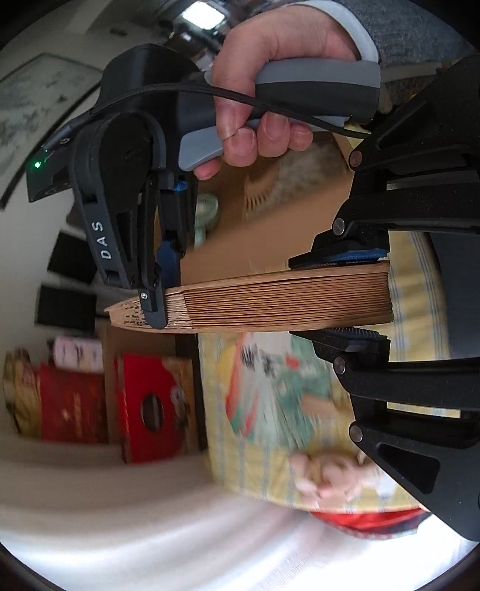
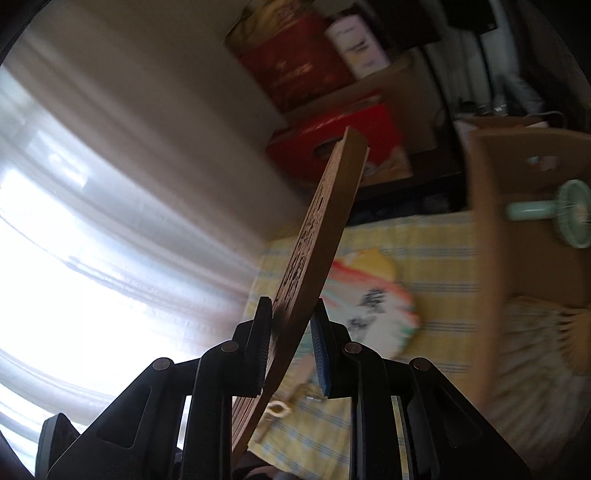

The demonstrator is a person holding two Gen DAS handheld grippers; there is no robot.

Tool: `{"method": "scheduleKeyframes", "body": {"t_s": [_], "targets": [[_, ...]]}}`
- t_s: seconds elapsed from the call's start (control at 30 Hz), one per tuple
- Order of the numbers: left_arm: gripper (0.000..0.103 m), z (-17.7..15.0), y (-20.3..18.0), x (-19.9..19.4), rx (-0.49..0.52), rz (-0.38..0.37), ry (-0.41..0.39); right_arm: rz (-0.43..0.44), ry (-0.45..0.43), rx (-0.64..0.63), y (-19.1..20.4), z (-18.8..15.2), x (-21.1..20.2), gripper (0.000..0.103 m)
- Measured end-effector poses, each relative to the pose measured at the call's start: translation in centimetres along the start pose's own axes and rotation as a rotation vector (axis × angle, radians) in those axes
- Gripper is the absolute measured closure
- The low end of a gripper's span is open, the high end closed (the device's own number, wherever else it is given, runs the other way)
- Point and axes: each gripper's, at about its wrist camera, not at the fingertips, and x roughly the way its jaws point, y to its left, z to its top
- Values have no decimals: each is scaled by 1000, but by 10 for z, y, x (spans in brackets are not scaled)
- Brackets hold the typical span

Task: Organize objects
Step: 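Lift the wooden fan with the left tool and carry it into the box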

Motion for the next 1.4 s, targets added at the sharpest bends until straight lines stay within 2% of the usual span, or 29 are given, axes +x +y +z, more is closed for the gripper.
{"method": "scheduleKeyframes", "body": {"t_s": [0.27,0.5,0.67,1.0,1.2,1.4], "targets": [[78,12,-73,37,48,-96,29,-104,-55,39,-63,2,-67,83],[78,15,-108,69,62,-134,85,-148,-57,88,-107,-1,-90,84],[77,13,-121,94,66,-123,118,-157,-37,107,-136,-3,-88,84],[74,9,-134,129,114,-70,162,-135,26,121,-173,9,-49,86],[74,10,-140,136,155,-51,178,-138,59,109,-180,13,-31,86],[71,6,-133,122,137,-61,186,-151,84,68,-175,16,-15,86]]}}
